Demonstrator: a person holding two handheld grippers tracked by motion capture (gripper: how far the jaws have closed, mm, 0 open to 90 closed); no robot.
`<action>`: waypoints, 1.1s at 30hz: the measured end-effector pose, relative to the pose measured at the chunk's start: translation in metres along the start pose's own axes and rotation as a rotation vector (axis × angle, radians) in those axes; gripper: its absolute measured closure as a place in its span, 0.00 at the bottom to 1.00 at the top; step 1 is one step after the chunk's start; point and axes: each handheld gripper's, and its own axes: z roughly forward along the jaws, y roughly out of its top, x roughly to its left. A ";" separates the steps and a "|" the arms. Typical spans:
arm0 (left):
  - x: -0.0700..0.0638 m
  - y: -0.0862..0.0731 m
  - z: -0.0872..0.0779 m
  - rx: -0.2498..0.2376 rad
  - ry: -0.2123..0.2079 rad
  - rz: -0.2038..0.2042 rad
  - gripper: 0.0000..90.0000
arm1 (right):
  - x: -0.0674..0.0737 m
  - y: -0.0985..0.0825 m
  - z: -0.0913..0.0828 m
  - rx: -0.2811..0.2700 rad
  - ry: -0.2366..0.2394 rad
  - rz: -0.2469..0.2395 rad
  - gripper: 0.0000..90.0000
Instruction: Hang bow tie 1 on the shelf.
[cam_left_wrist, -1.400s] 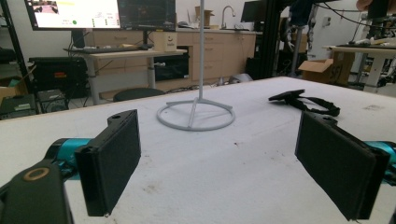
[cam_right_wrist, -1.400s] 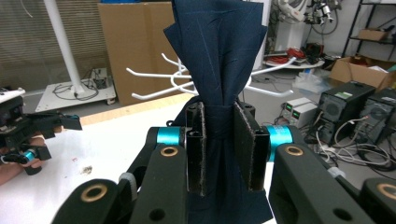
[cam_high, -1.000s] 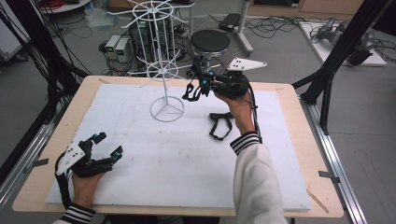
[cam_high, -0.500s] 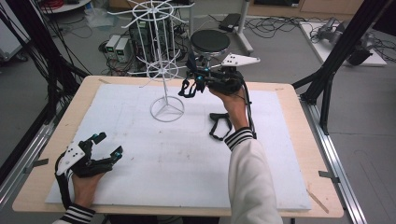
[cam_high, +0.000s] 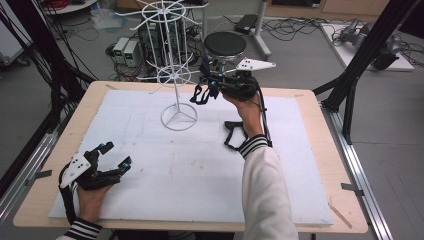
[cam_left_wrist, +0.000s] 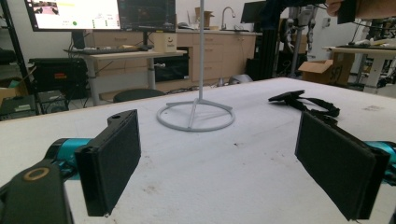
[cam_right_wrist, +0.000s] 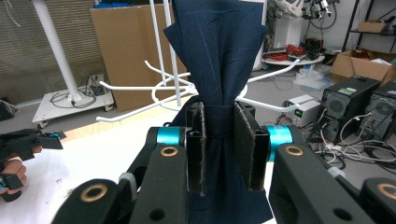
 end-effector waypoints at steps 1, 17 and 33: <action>0.000 0.000 0.000 0.000 0.000 0.000 0.16 | -0.001 -0.001 0.001 0.003 0.002 -0.002 0.84; 0.000 0.000 0.000 0.001 0.002 0.001 0.16 | -0.012 -0.013 0.012 0.035 0.011 0.022 0.84; 0.000 0.000 0.000 0.004 0.004 -0.001 0.16 | -0.017 -0.022 0.023 0.067 0.016 0.037 0.84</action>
